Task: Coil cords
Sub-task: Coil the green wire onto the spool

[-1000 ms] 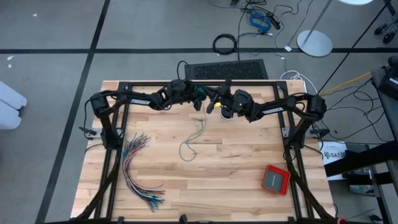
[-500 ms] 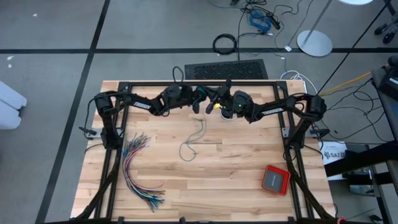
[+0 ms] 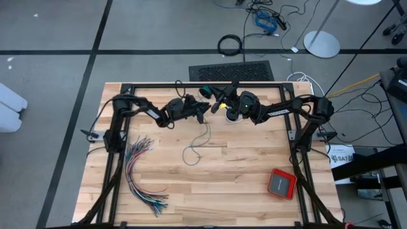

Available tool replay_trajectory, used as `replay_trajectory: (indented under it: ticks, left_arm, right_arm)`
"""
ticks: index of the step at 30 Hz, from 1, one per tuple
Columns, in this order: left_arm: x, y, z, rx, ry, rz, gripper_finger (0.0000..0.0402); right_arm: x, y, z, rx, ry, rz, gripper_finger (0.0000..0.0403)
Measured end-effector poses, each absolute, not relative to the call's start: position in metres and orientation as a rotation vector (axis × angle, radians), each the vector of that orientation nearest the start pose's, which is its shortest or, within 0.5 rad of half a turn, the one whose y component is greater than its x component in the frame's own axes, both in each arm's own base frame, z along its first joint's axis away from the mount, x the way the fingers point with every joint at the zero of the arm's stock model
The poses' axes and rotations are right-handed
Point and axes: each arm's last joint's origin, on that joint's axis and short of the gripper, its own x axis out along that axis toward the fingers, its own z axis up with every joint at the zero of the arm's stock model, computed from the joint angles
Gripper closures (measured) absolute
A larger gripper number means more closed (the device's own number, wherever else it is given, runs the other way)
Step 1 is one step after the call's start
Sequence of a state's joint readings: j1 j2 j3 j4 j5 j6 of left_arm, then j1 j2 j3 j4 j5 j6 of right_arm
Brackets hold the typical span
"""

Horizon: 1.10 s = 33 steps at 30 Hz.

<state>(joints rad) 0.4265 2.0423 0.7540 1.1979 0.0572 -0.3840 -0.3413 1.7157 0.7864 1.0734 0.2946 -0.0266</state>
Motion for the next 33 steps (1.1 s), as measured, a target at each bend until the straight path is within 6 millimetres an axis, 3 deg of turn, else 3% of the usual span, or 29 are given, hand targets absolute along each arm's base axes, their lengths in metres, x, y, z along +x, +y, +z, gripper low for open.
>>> replay_trajectory:
  ticks: [6, 15, 33]
  left_arm:
    - [0.321, 0.133, 0.094, -0.342, -0.014, 0.39, 0.0288]
    - [0.292, 0.125, 0.085, -0.299, -0.046, 0.57, 0.0288]
    - [0.309, 0.115, 0.077, -0.222, 0.09, 0.64, 0.0288]
  right_arm:
    - [0.324, -0.124, 0.218, -0.041, -0.138, -0.637, 0.0403]
    - [0.323, -0.124, 0.214, -0.087, -0.091, -0.632, 0.0403]
    - [0.32, -0.129, 0.213, -0.092, -0.088, -0.647, 0.0403]
